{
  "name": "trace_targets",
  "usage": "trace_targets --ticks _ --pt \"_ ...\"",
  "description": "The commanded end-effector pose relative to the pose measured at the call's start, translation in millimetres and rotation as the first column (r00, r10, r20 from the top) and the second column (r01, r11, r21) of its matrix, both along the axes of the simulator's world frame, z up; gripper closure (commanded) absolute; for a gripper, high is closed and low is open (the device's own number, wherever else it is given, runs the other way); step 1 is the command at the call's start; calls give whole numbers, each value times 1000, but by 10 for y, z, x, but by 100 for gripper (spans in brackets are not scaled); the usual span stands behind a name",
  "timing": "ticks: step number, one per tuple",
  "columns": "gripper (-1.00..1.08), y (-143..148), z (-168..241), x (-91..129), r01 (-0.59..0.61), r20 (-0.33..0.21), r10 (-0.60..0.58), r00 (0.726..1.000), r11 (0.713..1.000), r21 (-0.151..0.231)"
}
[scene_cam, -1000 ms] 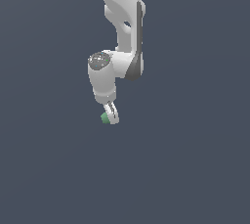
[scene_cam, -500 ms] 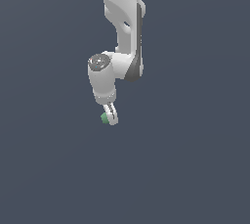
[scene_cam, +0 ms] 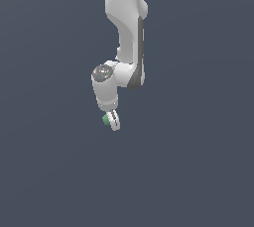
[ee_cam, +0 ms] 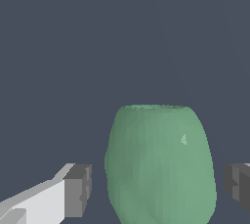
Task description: Pick up the object and move it to a goal position.
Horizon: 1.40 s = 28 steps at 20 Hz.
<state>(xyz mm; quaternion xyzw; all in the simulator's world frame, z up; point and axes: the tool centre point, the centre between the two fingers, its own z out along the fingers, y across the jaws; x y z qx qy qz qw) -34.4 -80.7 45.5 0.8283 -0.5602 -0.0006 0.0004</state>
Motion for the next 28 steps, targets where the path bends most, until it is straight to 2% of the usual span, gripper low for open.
trace_targets --ticks 1,3,4,18,28 --pt "-92 1 -52 8 0 1 0 1000 1000 0" --pt "-92 1 -63 10 0 1 0 1000 1000 0" --pt "108 1 -63 10 0 1 0 1000 1000 0" --pt "108 5 -9 14 1 3 -1 1000 1000 0" --pt "108 67 502 4 1 3 -1 1000 1000 1"
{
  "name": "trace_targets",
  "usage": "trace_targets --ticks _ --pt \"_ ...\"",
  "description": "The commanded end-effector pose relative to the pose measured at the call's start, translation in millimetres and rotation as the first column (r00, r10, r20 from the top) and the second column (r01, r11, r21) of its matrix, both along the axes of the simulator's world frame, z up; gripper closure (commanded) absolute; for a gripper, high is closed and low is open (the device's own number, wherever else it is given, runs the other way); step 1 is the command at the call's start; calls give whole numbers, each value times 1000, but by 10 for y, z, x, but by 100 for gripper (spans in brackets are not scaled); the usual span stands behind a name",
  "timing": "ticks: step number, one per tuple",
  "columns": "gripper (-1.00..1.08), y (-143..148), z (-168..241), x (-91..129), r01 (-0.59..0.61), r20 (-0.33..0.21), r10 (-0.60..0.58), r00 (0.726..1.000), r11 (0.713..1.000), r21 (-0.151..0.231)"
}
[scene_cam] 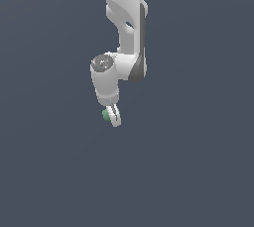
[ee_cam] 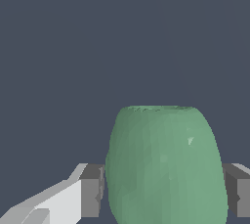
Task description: Pick up the object and move it to a goal position.
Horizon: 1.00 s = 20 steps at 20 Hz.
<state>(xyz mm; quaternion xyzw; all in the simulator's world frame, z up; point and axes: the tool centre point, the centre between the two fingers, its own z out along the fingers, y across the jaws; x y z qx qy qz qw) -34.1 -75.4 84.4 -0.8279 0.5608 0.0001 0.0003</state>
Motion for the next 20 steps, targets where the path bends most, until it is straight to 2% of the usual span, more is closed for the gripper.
trace_targets --ticks 1,20 --pt "108 25 197 -1 0 1 0 1000 1000 0" --pt "108 258 2295 -15 3 0 -3 1000 1000 -4"
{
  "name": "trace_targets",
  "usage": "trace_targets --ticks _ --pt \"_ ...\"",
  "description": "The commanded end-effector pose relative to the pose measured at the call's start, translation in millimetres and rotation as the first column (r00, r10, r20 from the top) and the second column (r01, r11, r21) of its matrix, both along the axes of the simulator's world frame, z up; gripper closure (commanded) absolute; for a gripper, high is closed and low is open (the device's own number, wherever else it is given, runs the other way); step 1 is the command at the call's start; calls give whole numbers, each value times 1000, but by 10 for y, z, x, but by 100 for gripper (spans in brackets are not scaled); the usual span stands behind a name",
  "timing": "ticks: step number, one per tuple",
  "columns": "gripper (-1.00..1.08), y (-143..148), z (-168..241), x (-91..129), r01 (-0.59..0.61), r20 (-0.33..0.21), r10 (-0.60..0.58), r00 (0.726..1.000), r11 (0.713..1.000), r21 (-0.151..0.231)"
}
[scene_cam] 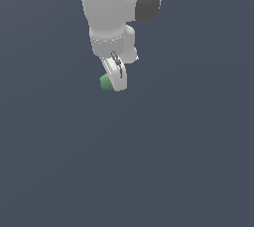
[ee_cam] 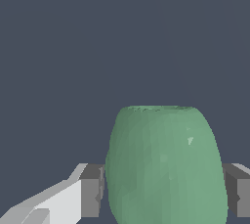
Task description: Pick up the object and move it to a goal position.
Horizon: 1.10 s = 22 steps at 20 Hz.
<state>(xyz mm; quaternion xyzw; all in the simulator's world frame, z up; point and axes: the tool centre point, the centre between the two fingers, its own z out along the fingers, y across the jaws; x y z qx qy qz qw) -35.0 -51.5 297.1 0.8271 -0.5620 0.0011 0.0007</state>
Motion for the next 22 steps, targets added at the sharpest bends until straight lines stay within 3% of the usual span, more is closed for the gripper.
trace_targets --ticks 1,13,22 --pt "108 32 276 -5 0 -1 0 1000 1000 -1" --pt "108 187 1466 27 -2 -1 2 1000 1000 1" --pt "108 253 1952 63 -4 -1 4 1000 1000 2"
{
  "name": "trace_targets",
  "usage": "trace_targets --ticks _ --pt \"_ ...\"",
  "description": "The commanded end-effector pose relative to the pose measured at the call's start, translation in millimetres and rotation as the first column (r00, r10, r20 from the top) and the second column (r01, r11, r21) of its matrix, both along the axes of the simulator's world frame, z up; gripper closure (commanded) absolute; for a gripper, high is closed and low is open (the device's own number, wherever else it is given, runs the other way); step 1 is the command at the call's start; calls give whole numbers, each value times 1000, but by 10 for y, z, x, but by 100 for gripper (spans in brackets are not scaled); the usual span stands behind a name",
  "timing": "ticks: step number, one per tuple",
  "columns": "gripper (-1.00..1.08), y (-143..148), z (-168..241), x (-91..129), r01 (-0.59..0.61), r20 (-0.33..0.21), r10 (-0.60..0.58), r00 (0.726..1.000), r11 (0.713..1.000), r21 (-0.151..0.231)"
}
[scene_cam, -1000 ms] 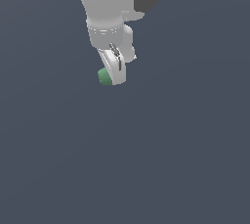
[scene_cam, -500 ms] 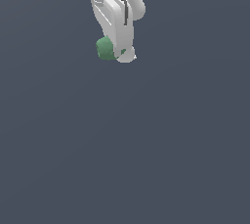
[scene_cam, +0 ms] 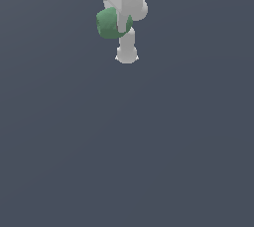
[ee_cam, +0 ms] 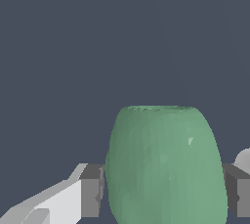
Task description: Pick up the object and move it to a goal position.
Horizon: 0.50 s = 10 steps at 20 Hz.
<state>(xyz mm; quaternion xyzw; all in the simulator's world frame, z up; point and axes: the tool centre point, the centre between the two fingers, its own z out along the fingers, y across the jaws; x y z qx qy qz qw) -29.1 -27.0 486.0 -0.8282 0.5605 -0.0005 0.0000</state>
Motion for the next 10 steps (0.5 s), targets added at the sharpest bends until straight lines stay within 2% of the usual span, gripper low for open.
trace_targets --ticks 1,10 --pt "108 13 93 7 0 -1 0 1000 1000 0" --pt "108 27 206 26 0 -1 0 1000 1000 0"
